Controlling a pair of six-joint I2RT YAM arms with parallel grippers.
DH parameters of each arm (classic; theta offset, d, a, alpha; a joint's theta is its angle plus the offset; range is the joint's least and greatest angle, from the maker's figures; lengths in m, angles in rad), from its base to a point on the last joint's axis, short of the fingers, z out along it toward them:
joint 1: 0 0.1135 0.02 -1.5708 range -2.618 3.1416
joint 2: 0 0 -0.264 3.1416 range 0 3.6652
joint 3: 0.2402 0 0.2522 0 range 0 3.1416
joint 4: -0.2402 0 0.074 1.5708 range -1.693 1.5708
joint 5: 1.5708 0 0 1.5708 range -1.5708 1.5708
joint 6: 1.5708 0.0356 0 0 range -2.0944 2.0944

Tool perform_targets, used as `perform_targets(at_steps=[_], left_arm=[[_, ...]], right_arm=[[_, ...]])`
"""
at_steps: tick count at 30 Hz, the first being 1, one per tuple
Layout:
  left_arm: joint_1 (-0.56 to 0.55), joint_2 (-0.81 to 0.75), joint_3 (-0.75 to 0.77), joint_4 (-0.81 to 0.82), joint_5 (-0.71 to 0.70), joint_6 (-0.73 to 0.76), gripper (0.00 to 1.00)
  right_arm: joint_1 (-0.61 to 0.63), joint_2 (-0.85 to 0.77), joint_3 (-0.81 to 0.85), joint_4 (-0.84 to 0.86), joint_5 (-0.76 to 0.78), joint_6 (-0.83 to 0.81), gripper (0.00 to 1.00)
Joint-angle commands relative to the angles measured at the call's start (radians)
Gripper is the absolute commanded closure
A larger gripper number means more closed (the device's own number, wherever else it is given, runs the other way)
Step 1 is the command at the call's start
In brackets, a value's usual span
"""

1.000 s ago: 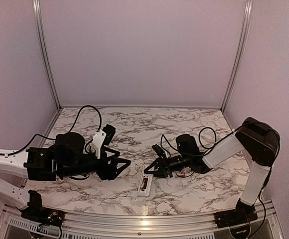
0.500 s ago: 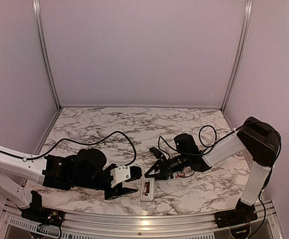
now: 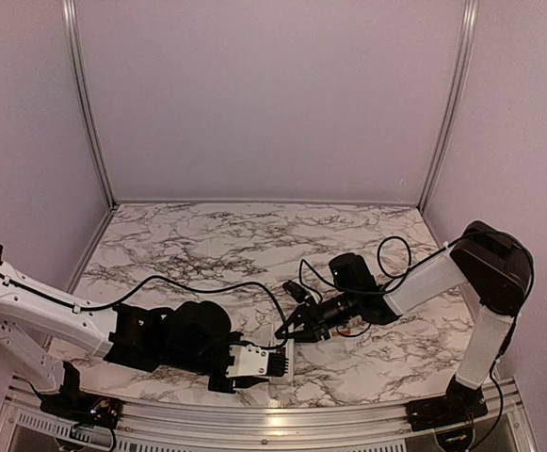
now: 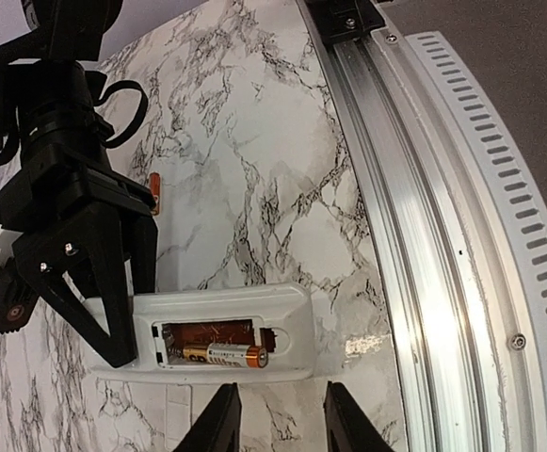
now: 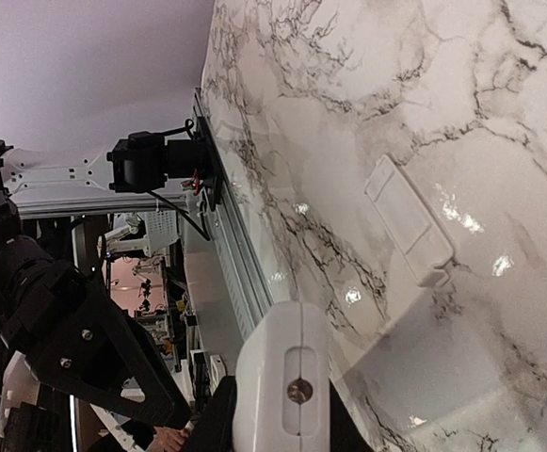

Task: Load the batteries into the remote control
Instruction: Load the battery into the battery compartment.

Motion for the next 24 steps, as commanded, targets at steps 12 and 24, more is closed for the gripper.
perform_targets(at_steps=[12, 24], left_arm=[[-0.014, 0.132, 0.072, 0.05, -0.015, 0.106, 0.71], [-0.014, 0.173, 0.087, 0.063, -0.068, 0.128, 0.74]], right_arm=[[0.011, 0.017, 0.013, -0.006, 0.012, -0.029, 1.0], [0.012, 0.029, 0.01, 0.002, 0.014, -0.028, 1.0]])
